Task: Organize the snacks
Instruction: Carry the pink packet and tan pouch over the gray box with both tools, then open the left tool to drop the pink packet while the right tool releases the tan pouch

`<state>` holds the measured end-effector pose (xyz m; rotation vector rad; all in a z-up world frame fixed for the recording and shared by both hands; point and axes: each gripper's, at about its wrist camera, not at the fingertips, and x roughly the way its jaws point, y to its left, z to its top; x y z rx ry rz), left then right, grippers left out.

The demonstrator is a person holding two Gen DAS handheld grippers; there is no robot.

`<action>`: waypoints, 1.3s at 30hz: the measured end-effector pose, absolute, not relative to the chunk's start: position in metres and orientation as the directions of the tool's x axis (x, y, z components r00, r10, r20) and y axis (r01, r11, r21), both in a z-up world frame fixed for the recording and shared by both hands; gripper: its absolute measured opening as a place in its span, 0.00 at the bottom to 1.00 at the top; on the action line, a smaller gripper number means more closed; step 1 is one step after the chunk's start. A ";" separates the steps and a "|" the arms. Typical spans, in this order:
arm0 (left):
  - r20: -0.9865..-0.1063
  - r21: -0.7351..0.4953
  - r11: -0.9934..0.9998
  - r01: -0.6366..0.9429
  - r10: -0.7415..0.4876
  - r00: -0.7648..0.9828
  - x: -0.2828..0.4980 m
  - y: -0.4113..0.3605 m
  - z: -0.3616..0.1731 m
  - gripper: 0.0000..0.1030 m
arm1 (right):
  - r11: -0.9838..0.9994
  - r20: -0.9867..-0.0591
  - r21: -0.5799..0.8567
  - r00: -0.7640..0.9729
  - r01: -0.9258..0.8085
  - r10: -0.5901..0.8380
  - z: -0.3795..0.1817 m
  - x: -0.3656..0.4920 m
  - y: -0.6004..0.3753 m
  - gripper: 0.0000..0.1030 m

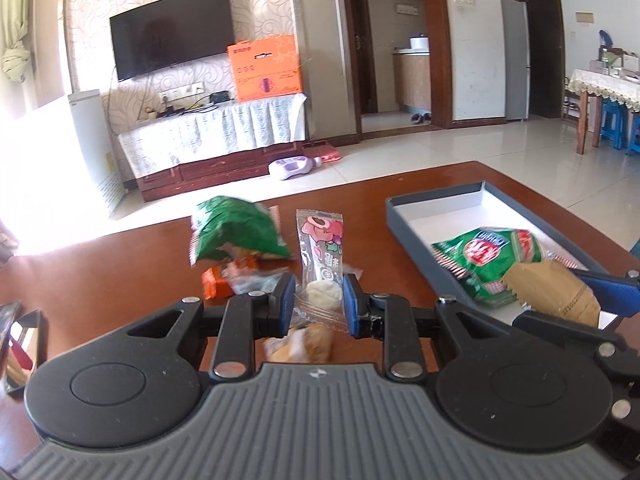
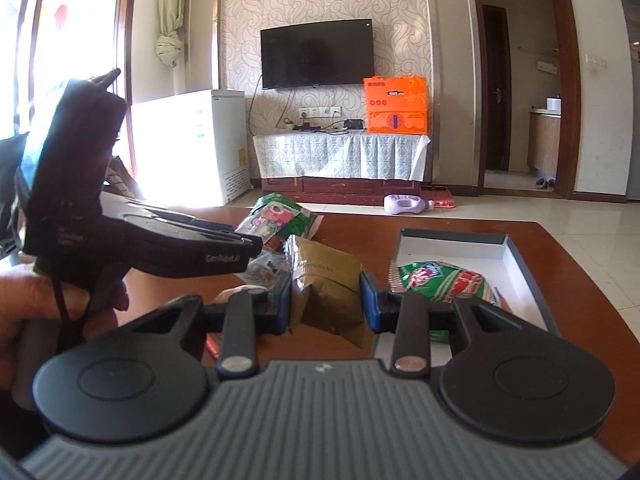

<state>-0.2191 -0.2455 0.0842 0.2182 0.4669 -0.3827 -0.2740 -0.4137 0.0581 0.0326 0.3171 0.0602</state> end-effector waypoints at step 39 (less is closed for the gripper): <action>-0.531 0.159 0.794 0.586 -0.432 0.729 -0.117 -0.452 0.046 0.29 | 0.976 -0.465 0.064 0.871 0.210 -0.157 0.023 -0.233 -0.493 0.37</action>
